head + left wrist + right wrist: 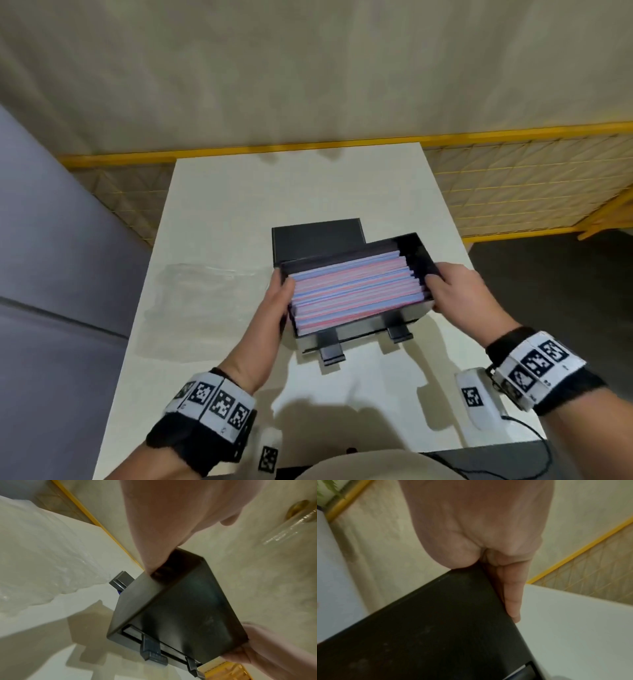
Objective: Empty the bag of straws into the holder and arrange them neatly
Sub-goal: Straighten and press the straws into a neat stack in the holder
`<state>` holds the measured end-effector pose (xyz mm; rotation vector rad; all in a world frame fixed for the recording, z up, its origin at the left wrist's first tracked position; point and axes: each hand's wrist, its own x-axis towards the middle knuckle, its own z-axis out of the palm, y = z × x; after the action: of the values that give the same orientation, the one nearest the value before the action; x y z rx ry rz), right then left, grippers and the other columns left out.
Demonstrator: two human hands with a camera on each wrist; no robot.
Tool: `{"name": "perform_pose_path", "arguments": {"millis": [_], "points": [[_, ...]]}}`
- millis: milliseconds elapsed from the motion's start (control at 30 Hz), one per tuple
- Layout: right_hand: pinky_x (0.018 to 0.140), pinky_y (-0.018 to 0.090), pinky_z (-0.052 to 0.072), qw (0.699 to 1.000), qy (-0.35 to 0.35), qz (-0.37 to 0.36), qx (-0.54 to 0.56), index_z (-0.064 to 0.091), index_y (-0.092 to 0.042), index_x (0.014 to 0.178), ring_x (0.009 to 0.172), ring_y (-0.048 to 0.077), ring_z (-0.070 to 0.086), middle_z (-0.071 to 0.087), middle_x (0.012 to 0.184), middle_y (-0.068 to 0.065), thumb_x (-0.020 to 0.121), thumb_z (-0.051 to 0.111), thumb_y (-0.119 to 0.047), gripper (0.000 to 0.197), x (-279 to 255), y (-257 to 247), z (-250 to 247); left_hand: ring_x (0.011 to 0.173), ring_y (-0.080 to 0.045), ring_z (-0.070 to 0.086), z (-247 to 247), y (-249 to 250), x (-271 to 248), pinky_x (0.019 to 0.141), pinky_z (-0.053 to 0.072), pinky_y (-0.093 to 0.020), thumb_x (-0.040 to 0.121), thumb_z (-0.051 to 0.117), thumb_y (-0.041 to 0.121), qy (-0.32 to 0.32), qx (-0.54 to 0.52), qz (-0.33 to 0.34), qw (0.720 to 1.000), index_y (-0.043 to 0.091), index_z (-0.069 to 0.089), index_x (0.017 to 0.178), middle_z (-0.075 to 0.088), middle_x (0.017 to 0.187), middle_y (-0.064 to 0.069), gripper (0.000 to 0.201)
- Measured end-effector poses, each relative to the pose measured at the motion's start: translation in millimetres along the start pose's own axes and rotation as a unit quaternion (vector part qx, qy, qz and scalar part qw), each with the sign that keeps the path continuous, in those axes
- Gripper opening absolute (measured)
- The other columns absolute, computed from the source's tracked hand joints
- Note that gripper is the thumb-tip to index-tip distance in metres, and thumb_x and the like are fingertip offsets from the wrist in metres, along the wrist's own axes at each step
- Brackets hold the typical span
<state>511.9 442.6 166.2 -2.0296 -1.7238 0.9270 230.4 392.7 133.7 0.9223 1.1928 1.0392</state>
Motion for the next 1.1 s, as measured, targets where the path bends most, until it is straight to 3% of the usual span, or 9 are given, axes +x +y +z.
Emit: {"name": "perform_pose_path", "arguments": {"millis": [167, 300, 400, 500, 700, 800, 867, 967, 1100], "points": [[0.061, 0.042, 0.042, 0.996, -0.028, -0.065, -0.056, 0.052, -0.009, 0.074, 0.068, 0.033, 0.057, 0.062, 0.07, 0.012, 0.099, 0.043, -0.015, 0.027, -8, -10, 18, 0.141, -0.034, 0.052, -18, -1, 3, 0.121, 0.031, -0.062, 0.099, 0.044, 0.062, 0.061, -0.072, -0.016, 0.995, 0.02, 0.055, 0.147, 0.062, 0.145, -0.009, 0.065], [0.067, 0.046, 0.054, 1.0, 0.02, -0.016, 0.001, 0.058, -0.009, 0.074, 0.071, 0.036, 0.063, 0.066, 0.072, 0.014, 0.096, 0.046, -0.012, 0.026, 3, 0, 9, 0.142, -0.022, 0.051, -5, 12, 1, 0.122, 0.032, -0.048, 0.11, 0.022, 0.056, 0.005, -0.03, -0.02, 0.999, 0.019, 0.051, 0.151, 0.059, 0.149, -0.004, 0.062], [0.066, 0.048, 0.053, 0.998, -0.033, -0.041, -0.021, 0.058, -0.008, 0.075, 0.07, 0.036, 0.062, 0.066, 0.07, 0.013, 0.096, 0.047, -0.012, 0.024, -3, -5, 21, 0.135, -0.022, 0.058, -18, 21, 8, 0.121, 0.035, -0.05, 0.102, 0.026, 0.066, 0.072, -0.088, -0.039, 0.993, 0.017, 0.054, 0.148, 0.064, 0.143, -0.005, 0.073], [0.07, 0.056, 0.059, 1.0, -0.01, 0.011, 0.025, 0.064, -0.004, 0.077, 0.069, 0.038, 0.067, 0.07, 0.07, 0.015, 0.09, 0.049, -0.011, 0.021, 9, 9, 16, 0.137, -0.008, 0.053, -13, 22, 6, 0.124, 0.031, -0.037, 0.101, 0.025, 0.067, 0.035, -0.088, -0.046, 0.994, 0.02, 0.046, 0.153, 0.058, 0.148, 0.007, 0.073], [0.069, 0.05, 0.057, 0.998, -0.035, -0.04, -0.017, 0.058, -0.007, 0.072, 0.071, 0.038, 0.065, 0.065, 0.067, 0.013, 0.082, 0.043, -0.027, 0.026, 9, 3, 35, 0.138, -0.02, 0.055, -30, 10, 20, 0.12, 0.034, -0.044, 0.1, 0.024, 0.067, 0.055, -0.076, -0.038, 0.995, 0.02, 0.053, 0.149, 0.062, 0.146, -0.003, 0.074], [0.071, 0.051, 0.058, 0.999, -0.03, -0.024, -0.006, 0.06, -0.009, 0.075, 0.072, 0.037, 0.065, 0.067, 0.07, 0.012, 0.084, 0.042, -0.025, 0.026, 22, 14, 45, 0.134, -0.02, 0.059, -31, 1, 26, 0.117, 0.039, -0.043, 0.105, 0.034, 0.054, 0.035, -0.04, -0.044, 0.998, 0.021, 0.057, 0.145, 0.065, 0.142, -0.002, 0.057], [0.073, 0.052, 0.059, 0.999, -0.05, -0.017, -0.011, 0.062, -0.01, 0.078, 0.074, 0.036, 0.067, 0.068, 0.073, 0.011, 0.088, 0.045, -0.023, 0.024, 24, 17, 50, 0.131, -0.023, 0.062, -35, -7, 32, 0.111, 0.046, -0.04, 0.105, 0.044, 0.026, 0.054, 0.013, -0.037, 0.998, 0.022, 0.057, 0.144, 0.068, 0.137, -0.002, 0.041], [0.079, 0.051, 0.059, 0.998, -0.065, -0.001, -0.008, 0.067, -0.011, 0.086, 0.08, 0.033, 0.068, 0.072, 0.081, 0.008, 0.093, 0.053, -0.022, 0.019, 28, 24, 51, 0.118, -0.016, 0.068, -42, -13, 33, 0.092, 0.053, -0.025, 0.095, 0.041, -0.013, 0.063, 0.083, -0.042, 0.994, 0.02, 0.06, 0.14, 0.073, 0.127, 0.002, 0.059], [0.083, 0.038, 0.053, 0.991, 0.043, -0.094, -0.086, 0.064, -0.012, 0.116, 0.089, 0.025, 0.063, 0.065, 0.106, 0.005, 0.094, 0.063, -0.026, 0.025, 22, 9, 38, 0.119, -0.008, 0.068, -46, -8, 29, 0.098, 0.054, -0.024, 0.092, 0.045, -0.018, 0.051, 0.099, -0.037, 0.993, 0.022, 0.061, 0.139, 0.073, 0.128, 0.01, 0.063]]}}
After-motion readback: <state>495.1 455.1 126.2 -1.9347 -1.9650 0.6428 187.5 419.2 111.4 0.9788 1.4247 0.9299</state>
